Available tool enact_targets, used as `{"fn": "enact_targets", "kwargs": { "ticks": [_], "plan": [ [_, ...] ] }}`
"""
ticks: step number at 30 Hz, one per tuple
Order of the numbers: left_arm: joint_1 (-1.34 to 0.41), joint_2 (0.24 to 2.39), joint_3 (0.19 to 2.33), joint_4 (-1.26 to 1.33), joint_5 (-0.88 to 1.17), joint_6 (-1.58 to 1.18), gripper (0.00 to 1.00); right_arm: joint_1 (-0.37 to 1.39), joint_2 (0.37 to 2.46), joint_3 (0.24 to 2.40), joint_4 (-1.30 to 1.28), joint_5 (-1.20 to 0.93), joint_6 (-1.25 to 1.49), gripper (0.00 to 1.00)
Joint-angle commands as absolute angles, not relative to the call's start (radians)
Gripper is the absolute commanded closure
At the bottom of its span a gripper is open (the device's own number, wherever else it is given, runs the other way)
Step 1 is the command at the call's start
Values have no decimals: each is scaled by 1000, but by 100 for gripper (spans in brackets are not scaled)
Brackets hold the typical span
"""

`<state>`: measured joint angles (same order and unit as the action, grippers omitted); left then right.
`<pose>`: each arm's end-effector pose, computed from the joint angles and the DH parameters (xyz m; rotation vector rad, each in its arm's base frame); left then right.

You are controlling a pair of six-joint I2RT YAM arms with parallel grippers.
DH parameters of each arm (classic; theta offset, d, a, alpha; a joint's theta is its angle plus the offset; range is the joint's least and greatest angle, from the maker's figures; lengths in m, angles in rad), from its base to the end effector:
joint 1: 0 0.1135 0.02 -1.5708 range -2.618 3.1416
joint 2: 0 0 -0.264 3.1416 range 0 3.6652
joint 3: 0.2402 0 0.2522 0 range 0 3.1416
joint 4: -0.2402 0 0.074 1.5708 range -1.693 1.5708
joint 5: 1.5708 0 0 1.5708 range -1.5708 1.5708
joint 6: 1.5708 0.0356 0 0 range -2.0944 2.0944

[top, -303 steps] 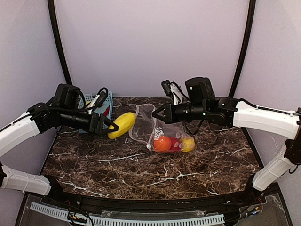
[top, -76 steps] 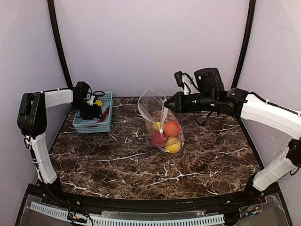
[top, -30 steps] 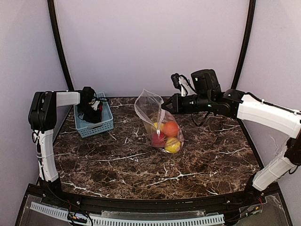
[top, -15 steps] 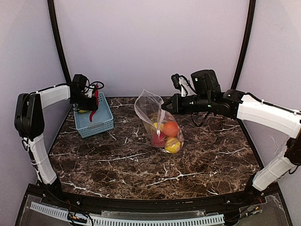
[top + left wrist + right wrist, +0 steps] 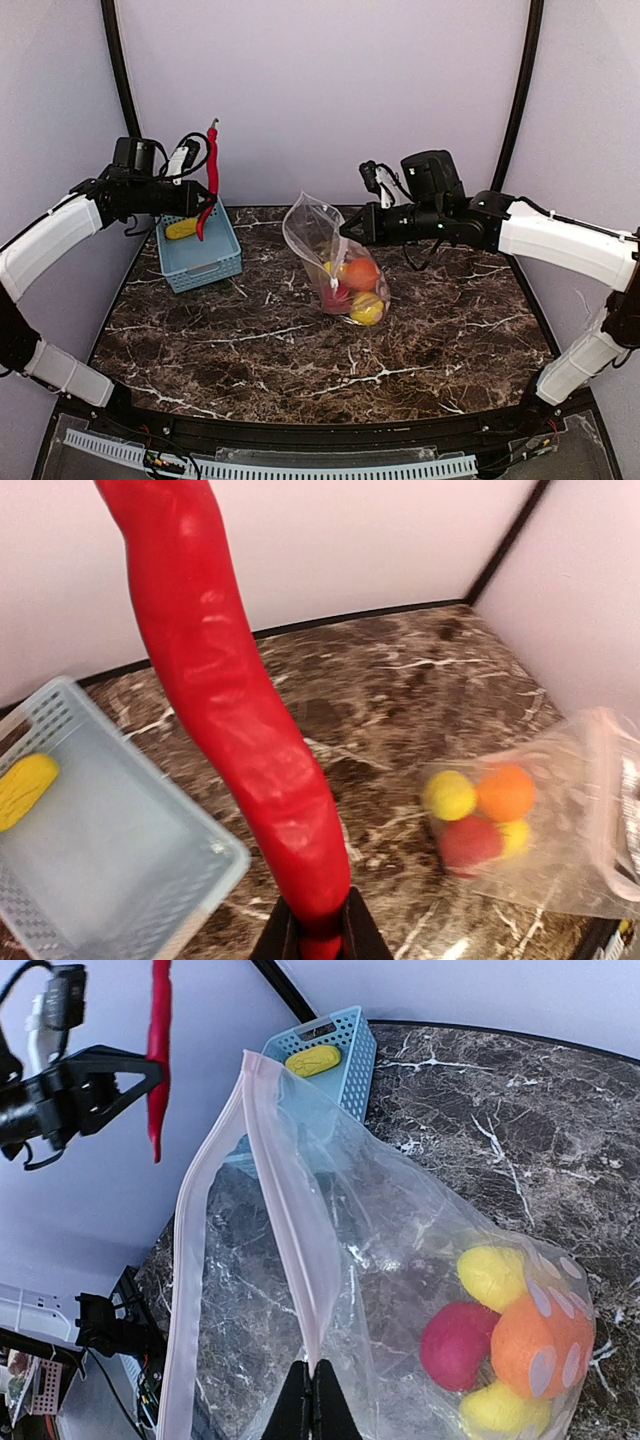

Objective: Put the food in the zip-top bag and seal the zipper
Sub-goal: Place the fake vegetable in the zipper food storage bag.

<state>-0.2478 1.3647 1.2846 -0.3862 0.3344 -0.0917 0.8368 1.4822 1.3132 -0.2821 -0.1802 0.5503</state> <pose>0.2987 -0.0876 0.3637 0.3711 2.0200 -0.5525 0.2272 0.2614 0.3469 -0.4329 2.1377 1.0237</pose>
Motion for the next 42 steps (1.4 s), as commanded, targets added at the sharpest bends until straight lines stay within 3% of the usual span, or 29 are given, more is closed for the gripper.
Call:
{"fn": "enact_targets", "kwargs": {
  "ticks": [1, 6, 17, 33, 39, 42],
  "plan": [
    [-412, 1243, 1210, -218, 407, -133, 94, 833, 1508, 1347, -243, -212, 537, 100],
    [-544, 1190, 1155, 65, 456, -286, 94, 842, 1507, 1345, -239, -213, 547, 100],
    [-750, 1279, 1094, 503, 335, -285, 94, 857, 1490, 1353, -228, -213, 568, 100],
    [-826, 1423, 996, 572, 252, -166, 91, 859, 1449, 1362, -238, -201, 568, 100],
    [-827, 1436, 987, 547, 255, -154, 82, 859, 1459, 1369, -238, -204, 569, 100],
    [-827, 1433, 977, 545, 251, -149, 73, 859, 1462, 1373, -238, -205, 568, 100]
  ]
}}
